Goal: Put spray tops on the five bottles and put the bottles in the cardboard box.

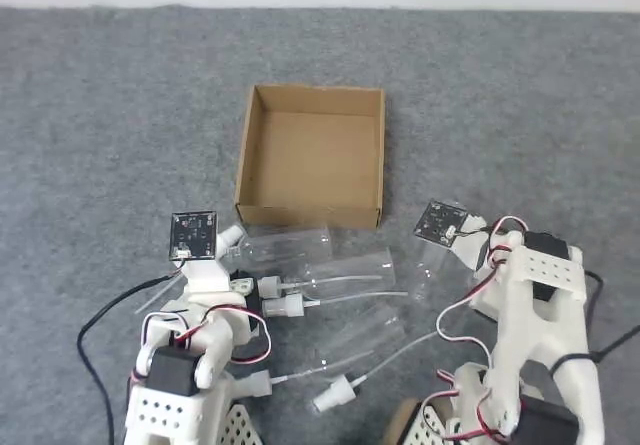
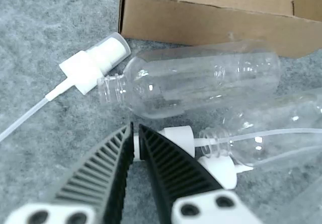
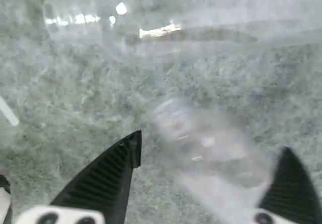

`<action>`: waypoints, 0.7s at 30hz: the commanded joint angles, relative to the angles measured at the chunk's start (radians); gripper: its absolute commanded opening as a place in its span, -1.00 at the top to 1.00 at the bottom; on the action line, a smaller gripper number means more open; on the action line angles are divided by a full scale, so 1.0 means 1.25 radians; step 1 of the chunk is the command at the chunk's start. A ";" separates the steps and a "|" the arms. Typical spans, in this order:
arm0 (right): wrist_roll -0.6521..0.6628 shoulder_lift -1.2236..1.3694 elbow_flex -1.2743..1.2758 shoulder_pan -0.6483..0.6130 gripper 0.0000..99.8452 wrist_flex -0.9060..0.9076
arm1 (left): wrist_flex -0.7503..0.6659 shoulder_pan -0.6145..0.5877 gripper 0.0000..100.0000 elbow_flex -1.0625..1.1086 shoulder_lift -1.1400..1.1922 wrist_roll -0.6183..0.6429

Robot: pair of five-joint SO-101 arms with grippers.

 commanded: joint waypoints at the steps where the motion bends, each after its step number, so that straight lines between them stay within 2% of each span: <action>1: 0.006 -0.034 -0.005 0.004 0.54 -0.008 | -0.005 -0.002 0.98 -0.009 -0.012 -0.006; 5: -0.042 -0.034 -0.005 0.003 0.62 -0.008 | -0.005 -0.002 0.98 -0.009 -0.012 -0.006; 21: -0.293 -0.035 -0.010 -0.003 0.62 -0.035 | -0.005 -0.002 0.98 -0.009 -0.012 -0.006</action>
